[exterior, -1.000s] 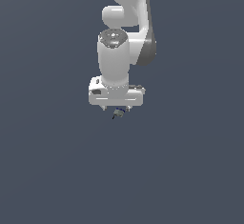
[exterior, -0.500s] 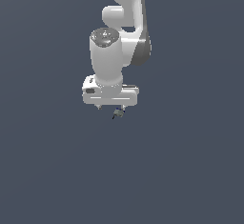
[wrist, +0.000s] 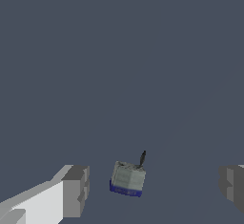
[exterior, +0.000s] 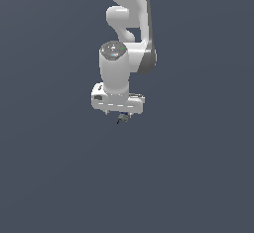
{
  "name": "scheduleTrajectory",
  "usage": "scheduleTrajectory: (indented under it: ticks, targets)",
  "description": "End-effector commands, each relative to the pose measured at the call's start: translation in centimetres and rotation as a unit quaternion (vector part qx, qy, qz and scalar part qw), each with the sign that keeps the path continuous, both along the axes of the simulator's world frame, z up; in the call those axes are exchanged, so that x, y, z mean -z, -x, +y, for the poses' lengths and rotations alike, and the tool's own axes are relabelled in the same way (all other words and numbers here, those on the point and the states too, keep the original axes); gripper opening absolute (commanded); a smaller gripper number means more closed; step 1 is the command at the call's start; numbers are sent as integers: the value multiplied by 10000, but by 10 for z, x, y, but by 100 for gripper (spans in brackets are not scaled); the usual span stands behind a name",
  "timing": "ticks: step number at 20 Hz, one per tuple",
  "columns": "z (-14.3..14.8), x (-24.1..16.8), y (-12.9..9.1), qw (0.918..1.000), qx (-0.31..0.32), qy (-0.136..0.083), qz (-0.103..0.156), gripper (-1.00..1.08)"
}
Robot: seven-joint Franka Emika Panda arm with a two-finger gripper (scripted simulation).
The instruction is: Pick up the object and move it to a goal position.
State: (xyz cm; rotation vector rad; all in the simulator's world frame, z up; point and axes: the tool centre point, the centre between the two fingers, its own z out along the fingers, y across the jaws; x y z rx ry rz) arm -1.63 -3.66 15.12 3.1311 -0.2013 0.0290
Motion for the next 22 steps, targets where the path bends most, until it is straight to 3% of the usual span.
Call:
scheduleTrajectory:
  ticks: [1,12,22]
  targets:
    - [3,16,9,9998,215,-17,17,100]
    - [13,78,52,9932,1165,-41,76,100]
    - [14,89,60,9912,1317,-37,91,100]
